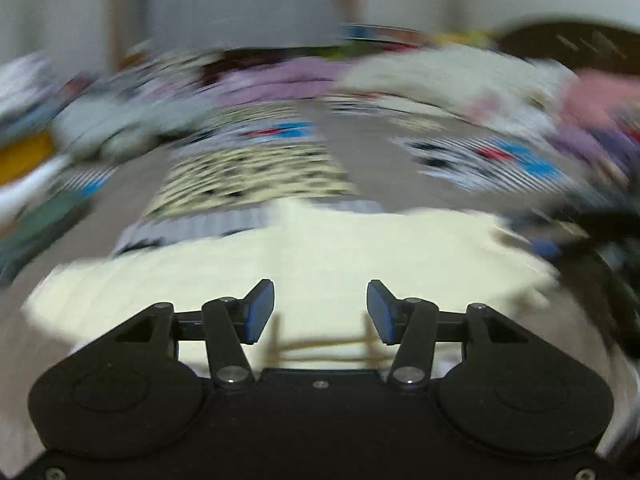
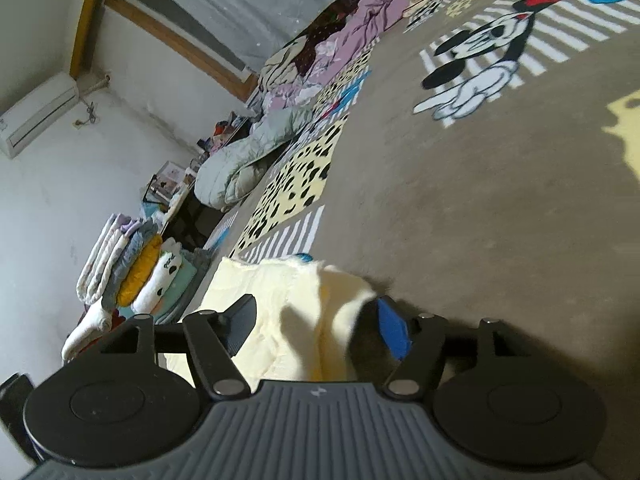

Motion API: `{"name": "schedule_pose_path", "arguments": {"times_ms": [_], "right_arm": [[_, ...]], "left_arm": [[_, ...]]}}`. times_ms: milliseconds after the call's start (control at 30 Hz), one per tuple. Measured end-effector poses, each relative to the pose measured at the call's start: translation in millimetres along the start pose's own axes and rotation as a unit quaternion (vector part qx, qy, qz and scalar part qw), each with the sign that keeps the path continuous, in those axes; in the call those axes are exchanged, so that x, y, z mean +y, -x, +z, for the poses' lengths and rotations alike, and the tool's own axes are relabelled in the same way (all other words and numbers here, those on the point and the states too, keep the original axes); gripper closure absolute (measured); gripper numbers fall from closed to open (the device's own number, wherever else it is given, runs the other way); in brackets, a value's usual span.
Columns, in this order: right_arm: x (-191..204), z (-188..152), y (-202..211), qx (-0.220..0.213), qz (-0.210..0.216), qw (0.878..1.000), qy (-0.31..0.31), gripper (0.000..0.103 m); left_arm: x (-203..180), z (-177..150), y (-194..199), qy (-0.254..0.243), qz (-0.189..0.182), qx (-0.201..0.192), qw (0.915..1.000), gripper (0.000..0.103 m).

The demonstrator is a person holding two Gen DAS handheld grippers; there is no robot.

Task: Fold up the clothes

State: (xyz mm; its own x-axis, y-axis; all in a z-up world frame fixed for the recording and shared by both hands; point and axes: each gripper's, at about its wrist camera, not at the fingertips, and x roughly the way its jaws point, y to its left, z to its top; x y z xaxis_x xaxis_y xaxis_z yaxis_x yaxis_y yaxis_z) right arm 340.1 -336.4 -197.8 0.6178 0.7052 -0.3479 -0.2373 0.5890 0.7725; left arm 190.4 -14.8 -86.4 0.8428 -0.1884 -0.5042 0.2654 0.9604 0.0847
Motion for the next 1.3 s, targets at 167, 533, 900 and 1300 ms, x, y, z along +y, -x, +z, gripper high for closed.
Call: {"name": "schedule_pose_path", "arguments": {"times_ms": [167, 533, 900, 1300], "right_arm": [[-9.3, 3.9, 10.1, -0.013, 0.003, 1.000, -0.013, 0.036], [-15.6, 10.5, 15.8, -0.023, 0.013, 1.000, -0.013, 0.031], [14.5, 7.3, 17.3, -0.023, 0.003, 0.994, 0.105, 0.030], [74.3, -27.8, 5.6, 0.023, 0.020, 0.946, 0.323, 0.031]], "left_arm": [[-73.6, -1.5, -16.0, -0.143, -0.044, -0.005, 0.9887, 0.051], [-84.7, 13.3, -31.4, -0.122, -0.048, -0.029, 0.9909, 0.092], [38.7, 40.0, 16.8, 0.163, -0.004, -0.109, 0.9806, 0.096], [152.0, 4.2, 32.7, 0.353, -0.020, -0.098, 0.9304, 0.094]]}}
